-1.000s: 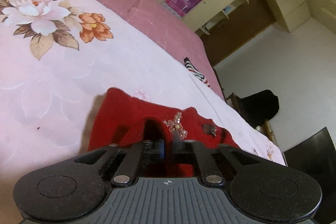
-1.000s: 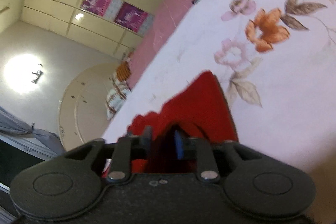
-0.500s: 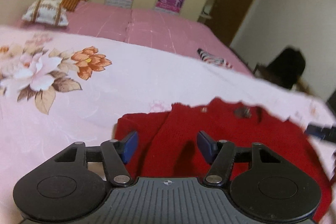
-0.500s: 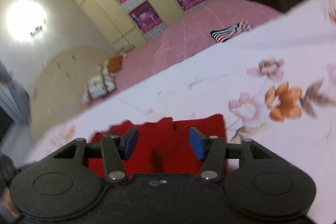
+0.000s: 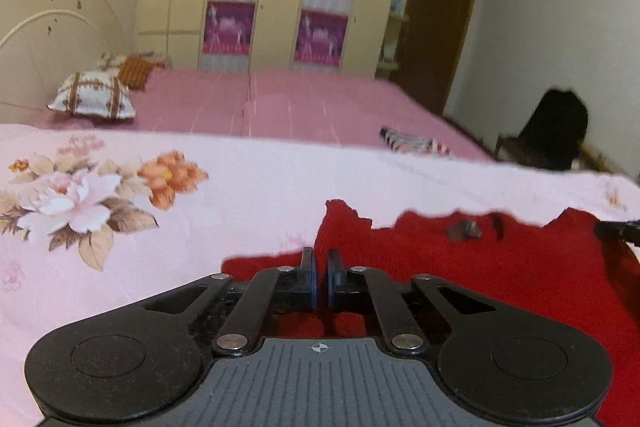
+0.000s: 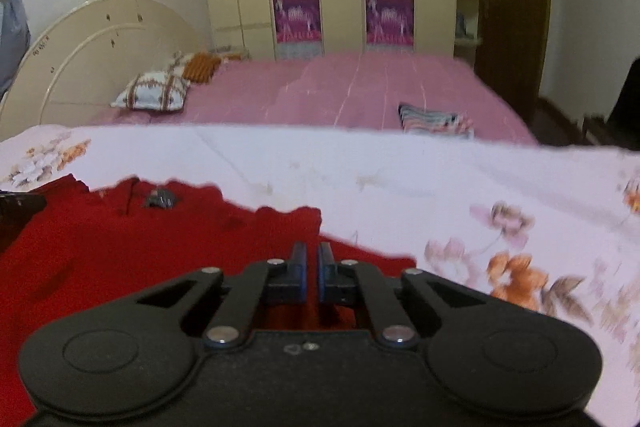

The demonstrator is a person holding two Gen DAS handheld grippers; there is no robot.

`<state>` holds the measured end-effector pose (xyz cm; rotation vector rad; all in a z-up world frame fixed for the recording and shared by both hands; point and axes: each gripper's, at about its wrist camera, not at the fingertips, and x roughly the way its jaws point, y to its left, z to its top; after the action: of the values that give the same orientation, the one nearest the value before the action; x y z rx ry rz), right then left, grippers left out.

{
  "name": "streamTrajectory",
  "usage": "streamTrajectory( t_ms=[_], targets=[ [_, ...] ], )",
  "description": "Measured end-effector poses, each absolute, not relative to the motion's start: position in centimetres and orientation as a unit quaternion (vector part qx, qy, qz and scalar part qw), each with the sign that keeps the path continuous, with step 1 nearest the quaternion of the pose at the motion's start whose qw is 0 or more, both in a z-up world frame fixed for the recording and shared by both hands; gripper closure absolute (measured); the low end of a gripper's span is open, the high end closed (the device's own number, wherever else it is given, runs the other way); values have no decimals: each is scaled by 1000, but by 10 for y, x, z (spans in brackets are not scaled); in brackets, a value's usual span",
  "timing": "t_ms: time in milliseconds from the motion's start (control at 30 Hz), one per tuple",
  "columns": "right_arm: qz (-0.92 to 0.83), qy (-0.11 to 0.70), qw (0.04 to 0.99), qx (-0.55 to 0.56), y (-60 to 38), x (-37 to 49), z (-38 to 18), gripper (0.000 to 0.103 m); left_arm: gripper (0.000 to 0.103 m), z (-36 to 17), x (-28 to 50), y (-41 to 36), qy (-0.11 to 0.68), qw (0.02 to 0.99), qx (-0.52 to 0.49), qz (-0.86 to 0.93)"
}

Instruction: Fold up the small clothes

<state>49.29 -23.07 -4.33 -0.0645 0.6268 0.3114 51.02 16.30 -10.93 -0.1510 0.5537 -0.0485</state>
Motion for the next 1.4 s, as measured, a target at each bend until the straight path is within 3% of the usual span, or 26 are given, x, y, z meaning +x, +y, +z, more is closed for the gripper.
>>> streamTrajectory(
  t_ms=[200,333,467,567,600,667,733,767,900,1033,1200,1400],
  targets=[
    [141,275,951,-26,-233,499,-41,98,100,-115,503,163,237,969,-69,14],
    [118,291,949,-35,-233,511,-58,98,102,-134,521,177,302,947,-102,44],
    [117,322,939,-32,-235,518,-75,97,102,-136,524,177,313,944,-96,40],
    [118,328,937,-27,-237,519,-67,82,101,-121,513,173,295,951,-86,47],
    [112,322,940,-28,-238,516,-60,75,99,-112,507,168,277,956,-79,48],
    [120,295,947,-33,-236,502,-45,76,93,-95,501,148,249,965,-75,23],
    [156,288,944,-33,-221,492,-36,78,62,-90,505,117,248,965,-78,-32],
    [184,293,937,-40,-206,490,-37,78,57,-90,506,99,252,964,-68,-61],
    [262,311,911,-69,-150,482,-51,78,57,-109,505,49,285,947,-38,-144],
    [265,321,901,-123,-145,482,-70,78,58,-129,501,85,303,946,-33,-108],
    [137,338,928,-72,-229,506,-72,77,58,-128,488,140,305,948,-75,-54],
    [164,295,940,-39,-217,469,-44,74,57,-103,461,80,263,960,-47,-83]
  ],
)
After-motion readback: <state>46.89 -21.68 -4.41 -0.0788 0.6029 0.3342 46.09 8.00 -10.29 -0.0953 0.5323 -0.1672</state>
